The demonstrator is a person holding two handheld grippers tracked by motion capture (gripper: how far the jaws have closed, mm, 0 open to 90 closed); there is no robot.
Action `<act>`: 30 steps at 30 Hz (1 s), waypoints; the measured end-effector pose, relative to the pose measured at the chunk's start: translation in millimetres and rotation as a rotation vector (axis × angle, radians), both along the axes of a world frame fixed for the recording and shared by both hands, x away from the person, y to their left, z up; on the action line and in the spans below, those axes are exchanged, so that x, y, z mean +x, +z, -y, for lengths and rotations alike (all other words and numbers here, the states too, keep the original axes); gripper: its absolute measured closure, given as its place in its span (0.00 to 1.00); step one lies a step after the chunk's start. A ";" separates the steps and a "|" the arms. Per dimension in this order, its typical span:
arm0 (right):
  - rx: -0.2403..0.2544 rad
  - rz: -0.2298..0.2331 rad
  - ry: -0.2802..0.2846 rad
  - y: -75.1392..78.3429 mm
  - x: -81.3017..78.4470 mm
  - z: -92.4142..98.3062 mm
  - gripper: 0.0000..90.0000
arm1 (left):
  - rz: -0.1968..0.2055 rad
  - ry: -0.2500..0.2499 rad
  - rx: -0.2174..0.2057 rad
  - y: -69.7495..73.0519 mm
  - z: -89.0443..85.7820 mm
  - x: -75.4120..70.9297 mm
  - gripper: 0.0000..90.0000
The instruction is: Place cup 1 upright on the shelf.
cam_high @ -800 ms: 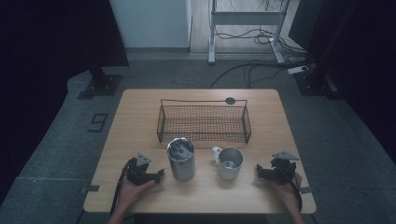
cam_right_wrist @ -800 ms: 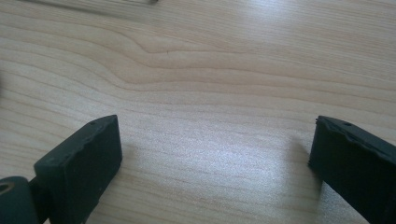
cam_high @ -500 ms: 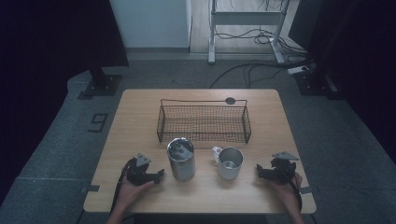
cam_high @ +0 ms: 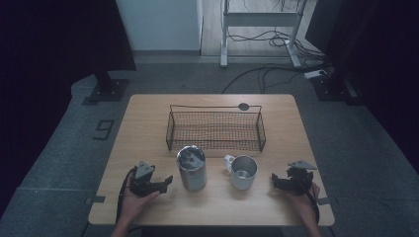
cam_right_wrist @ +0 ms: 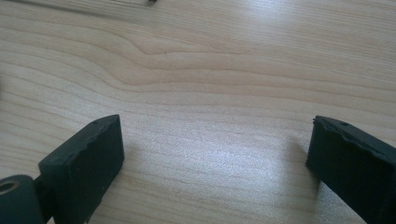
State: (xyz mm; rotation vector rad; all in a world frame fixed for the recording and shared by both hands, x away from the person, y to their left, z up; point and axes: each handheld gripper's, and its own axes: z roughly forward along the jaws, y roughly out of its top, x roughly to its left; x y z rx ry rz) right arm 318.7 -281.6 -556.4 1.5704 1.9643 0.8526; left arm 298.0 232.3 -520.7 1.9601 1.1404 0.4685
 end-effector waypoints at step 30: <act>0.001 0.004 0.006 0.1 -0.4 0.1 0.06 | 0.055 -0.060 -0.109 48.9 18.9 -25.4 0.17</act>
